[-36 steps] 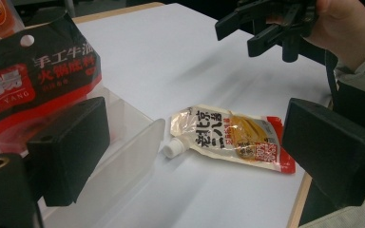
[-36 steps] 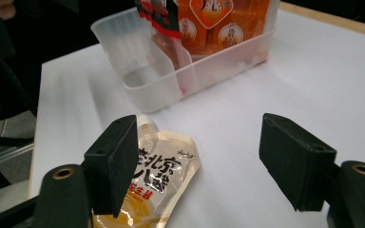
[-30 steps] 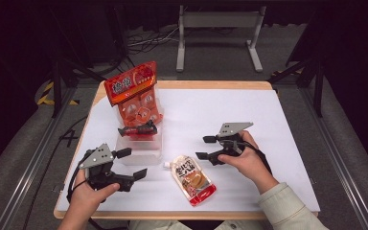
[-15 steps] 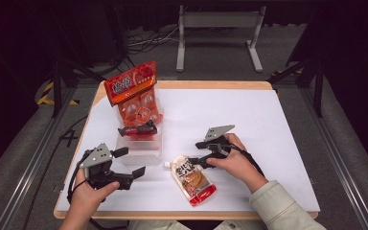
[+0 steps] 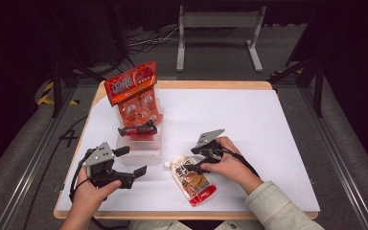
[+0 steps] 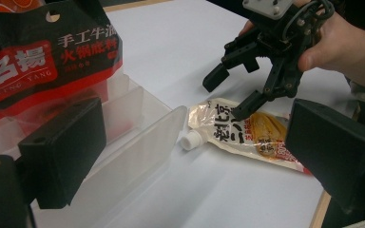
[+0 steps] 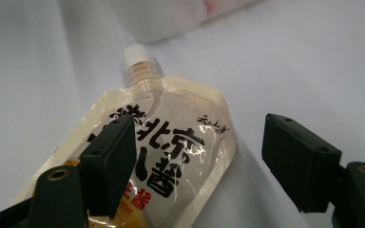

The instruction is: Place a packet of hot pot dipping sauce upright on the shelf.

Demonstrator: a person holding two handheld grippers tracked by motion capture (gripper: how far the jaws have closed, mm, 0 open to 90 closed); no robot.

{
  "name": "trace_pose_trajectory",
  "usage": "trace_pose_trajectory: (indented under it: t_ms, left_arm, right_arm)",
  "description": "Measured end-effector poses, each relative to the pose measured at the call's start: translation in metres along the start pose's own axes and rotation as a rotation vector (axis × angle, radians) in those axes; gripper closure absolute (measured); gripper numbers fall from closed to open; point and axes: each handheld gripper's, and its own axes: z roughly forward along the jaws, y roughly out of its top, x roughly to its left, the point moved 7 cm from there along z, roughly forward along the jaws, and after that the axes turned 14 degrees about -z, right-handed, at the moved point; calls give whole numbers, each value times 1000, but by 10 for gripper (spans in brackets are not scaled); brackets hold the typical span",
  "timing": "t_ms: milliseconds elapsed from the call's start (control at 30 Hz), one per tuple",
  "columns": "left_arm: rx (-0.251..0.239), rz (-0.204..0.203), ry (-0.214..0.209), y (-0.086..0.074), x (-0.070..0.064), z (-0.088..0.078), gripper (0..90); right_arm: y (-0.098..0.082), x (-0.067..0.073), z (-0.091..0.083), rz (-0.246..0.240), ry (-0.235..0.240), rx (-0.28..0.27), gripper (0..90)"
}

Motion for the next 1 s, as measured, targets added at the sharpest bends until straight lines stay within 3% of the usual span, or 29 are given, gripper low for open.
trace_pose_trajectory:
  t_ms: [267, 367, 500, 733, 800, 833, 1000]
  left_arm:
    - [10, -9, -3, -2, 2, 1, 72]
    - [14, -10, -4, -3, 1, 1, 73]
    - [15, -5, -4, -3, 1, 2, 76]
    - [14, -5, -5, -3, 1, 2, 77]
    - [16, -8, -5, -4, 1, 2, 77]
    - [17, -8, -6, -4, 1, 2, 77]
    - [22, -13, -8, -5, 0, 3, 78]
  right_arm:
    - [-1, 6, 8, 7, 29, 30, 247]
    - [0, 7, 9, 1, 29, 37, 280]
    - [1, 9, 8, -27, 22, 62, 380]
    - [1, 9, 7, -33, 16, 60, 504]
    - [0, 8, 6, -34, 11, 68, 631]
    - [0, 8, 6, -34, 11, 68, 631]
    - [1, 10, 4, -39, 25, 72, 829]
